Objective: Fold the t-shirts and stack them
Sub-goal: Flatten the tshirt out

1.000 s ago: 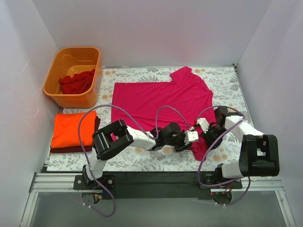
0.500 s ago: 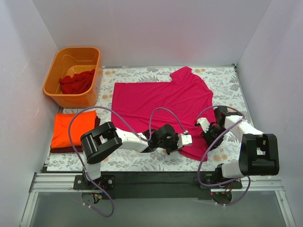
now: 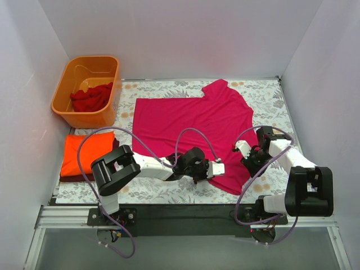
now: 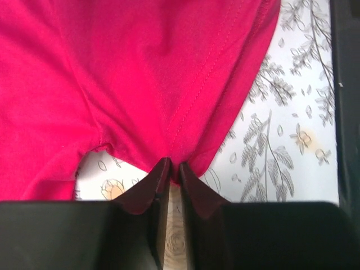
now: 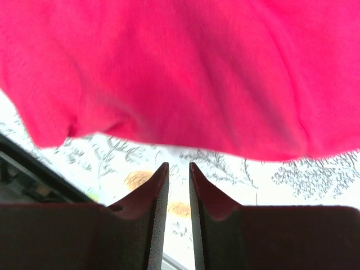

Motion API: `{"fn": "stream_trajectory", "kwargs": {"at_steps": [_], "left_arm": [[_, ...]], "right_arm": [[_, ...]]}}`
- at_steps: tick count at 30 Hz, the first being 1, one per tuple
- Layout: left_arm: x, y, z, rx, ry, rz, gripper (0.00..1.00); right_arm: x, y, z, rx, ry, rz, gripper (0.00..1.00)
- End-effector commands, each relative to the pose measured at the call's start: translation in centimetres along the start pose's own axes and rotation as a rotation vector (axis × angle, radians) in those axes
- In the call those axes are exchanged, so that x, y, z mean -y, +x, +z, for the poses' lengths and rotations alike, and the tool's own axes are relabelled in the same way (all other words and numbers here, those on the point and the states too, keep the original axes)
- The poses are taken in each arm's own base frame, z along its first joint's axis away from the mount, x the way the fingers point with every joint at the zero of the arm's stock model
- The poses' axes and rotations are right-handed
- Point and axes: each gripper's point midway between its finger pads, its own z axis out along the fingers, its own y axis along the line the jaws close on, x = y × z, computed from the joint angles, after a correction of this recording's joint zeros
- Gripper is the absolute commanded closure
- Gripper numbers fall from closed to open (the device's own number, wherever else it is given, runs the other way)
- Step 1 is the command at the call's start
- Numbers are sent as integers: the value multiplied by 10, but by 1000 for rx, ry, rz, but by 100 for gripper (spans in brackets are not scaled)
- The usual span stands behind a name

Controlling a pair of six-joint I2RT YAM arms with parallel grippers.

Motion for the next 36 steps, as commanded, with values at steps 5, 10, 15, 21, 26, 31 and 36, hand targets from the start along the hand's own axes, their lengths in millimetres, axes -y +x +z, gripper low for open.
{"fn": "stream_trajectory", "kwargs": {"at_steps": [5, 10, 15, 21, 26, 31, 36], "left_arm": [[20, -13, -21, 46, 107, 32, 79], [27, -51, -48, 239, 103, 126, 74], [28, -81, -39, 310, 132, 114, 70], [36, -111, -4, 388, 150, 196, 70], [46, -118, 16, 420, 171, 277, 70], [48, -105, 37, 391, 169, 305, 71], [50, -95, 51, 373, 147, 339, 71]], "right_arm": [[-3, -43, -30, 153, -57, 2, 72], [-2, -50, -17, 146, -122, 59, 72], [-3, -52, -8, 138, -163, 113, 73], [-2, -46, 1, 100, -181, 150, 74], [-1, -43, 5, 70, -191, 180, 74], [0, -43, 6, 59, -196, 197, 74], [0, -42, 4, 63, -188, 191, 75]]}}
